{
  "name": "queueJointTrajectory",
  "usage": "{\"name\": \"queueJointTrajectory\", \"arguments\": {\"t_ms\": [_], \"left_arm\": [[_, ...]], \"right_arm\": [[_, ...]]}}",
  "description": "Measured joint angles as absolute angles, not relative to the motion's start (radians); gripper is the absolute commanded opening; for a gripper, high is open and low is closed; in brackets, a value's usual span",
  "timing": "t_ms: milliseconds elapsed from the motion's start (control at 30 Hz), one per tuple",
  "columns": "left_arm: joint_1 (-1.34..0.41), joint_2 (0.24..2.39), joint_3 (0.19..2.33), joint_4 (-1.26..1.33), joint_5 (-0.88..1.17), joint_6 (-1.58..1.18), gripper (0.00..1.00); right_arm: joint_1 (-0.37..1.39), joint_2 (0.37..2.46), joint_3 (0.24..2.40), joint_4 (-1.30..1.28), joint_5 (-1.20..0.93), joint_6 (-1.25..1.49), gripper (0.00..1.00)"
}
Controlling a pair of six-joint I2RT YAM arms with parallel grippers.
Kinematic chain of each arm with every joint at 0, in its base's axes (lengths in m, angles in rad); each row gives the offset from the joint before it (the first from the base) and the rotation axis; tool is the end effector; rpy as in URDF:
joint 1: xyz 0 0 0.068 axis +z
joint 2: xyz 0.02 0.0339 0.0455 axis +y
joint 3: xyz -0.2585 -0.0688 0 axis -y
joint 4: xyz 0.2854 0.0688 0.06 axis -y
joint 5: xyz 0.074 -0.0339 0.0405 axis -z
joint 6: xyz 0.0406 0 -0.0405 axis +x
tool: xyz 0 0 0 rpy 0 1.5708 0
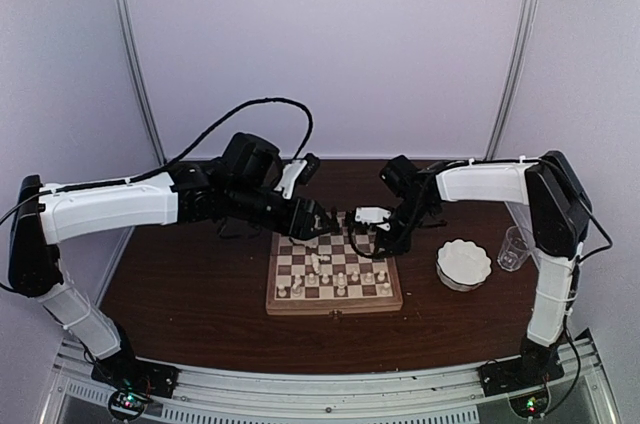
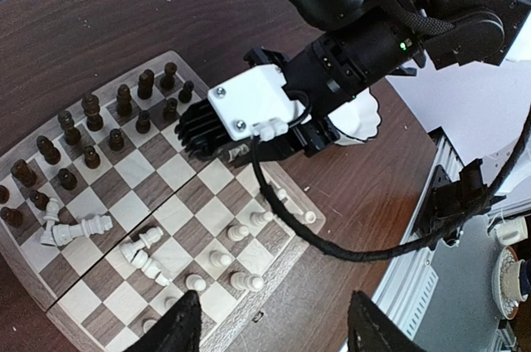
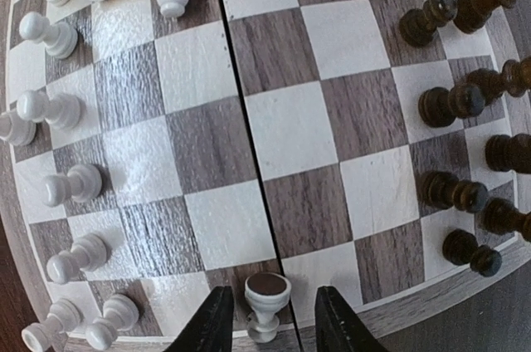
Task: Set up the chess pieces on the board
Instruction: Pick up the pawn from the chessboard.
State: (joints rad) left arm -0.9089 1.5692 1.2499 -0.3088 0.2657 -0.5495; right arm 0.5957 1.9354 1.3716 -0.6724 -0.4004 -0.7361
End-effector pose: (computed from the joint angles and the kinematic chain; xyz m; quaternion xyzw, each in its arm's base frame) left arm 0.2380 -0.3228 0.2729 0.2170 0.8581 -0.3879 0.2570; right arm 0.3405 0.2499 0.1480 -0.6230 0.7394 0.1842 0.1765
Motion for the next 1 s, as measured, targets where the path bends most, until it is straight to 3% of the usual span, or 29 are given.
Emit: {"name": "queueJointTrajectory", "arguments": {"t_ms": [400, 1000], "left_arm": [[-0.909, 1.548, 1.247, -0.315, 0.249, -0.549, 0.60], [-0.909, 1.542, 1.247, -0.315, 0.239, -0.548, 0.60]], "right_arm": [[0.643, 2.003, 1.493, -0.749, -0.333, -0.645, 0.35], [0.646, 2.009, 1.498, -0.810, -0.272, -0.577, 0.36]]}}
